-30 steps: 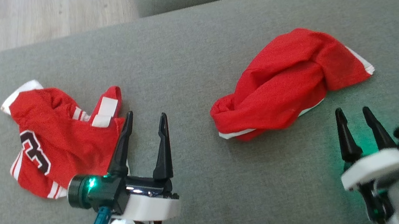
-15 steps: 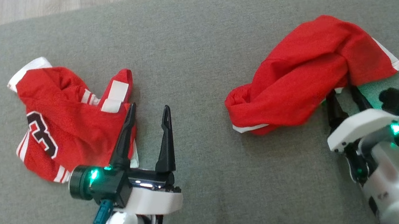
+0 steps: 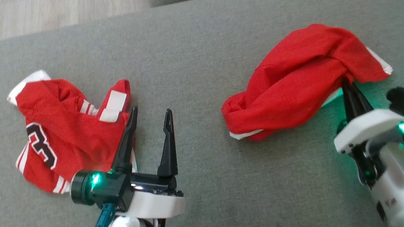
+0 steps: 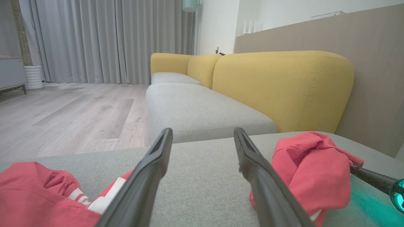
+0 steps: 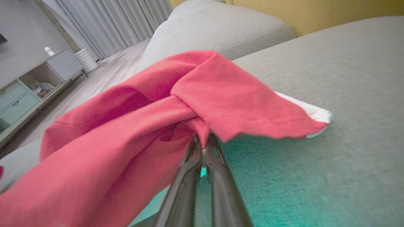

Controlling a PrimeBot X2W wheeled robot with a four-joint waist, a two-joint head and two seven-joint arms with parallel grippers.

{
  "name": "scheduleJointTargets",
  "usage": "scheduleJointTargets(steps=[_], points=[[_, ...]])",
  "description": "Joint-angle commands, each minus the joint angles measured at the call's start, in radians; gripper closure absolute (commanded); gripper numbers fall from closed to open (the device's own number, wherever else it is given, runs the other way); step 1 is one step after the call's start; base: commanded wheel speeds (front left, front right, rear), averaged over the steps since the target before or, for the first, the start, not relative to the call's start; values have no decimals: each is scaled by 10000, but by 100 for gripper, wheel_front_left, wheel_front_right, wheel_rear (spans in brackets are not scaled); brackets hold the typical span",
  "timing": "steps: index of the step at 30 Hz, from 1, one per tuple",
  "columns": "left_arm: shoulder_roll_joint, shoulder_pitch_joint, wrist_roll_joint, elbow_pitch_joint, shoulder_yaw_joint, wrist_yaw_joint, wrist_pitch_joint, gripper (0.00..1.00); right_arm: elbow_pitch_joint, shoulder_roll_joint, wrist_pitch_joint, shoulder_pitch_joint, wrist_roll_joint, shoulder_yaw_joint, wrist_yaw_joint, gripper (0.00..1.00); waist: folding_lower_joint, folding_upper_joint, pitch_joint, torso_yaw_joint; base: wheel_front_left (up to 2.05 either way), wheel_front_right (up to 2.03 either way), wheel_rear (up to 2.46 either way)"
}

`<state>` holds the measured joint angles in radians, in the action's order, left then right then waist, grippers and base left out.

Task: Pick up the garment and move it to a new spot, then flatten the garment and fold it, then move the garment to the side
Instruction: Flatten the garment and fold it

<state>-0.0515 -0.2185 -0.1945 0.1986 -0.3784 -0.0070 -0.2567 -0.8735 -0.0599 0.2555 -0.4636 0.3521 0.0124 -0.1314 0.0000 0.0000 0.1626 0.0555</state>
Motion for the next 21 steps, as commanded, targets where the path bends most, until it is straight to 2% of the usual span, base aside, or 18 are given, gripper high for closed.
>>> scheduleJointTargets(steps=[1, 13, 17, 18, 21], points=[[12, -149, -82, -256, 363, 87, -51, 0, 529, 97, 60, 204, -80, 116, 7, 100, 0, 0, -203, -139, 0, 0, 0], [12, 341, -369, -330, 276, 213, -51, 0, 4066, 97, -135, 1786, -416, -368, 7, 100, 0, 0, -1079, -597, 0, 0, 0], [12, 366, -467, -395, 185, 270, -51, 0, 5622, 97, -929, 1859, -975, -446, 7, 100, 0, 0, -1197, -525, 0, 0, 0], [12, 354, -534, -446, 156, 309, -51, 0, 6371, 97, -1519, 1690, -1342, -358, 7, 100, 0, 0, -1200, -445, 0, 0, 0], [12, 334, -629, -476, 94, 333, -51, 0, 7153, 97, -2517, 1132, -1987, 152, 7, 100, 0, 0, -1221, -270, 0, 0, 0]])
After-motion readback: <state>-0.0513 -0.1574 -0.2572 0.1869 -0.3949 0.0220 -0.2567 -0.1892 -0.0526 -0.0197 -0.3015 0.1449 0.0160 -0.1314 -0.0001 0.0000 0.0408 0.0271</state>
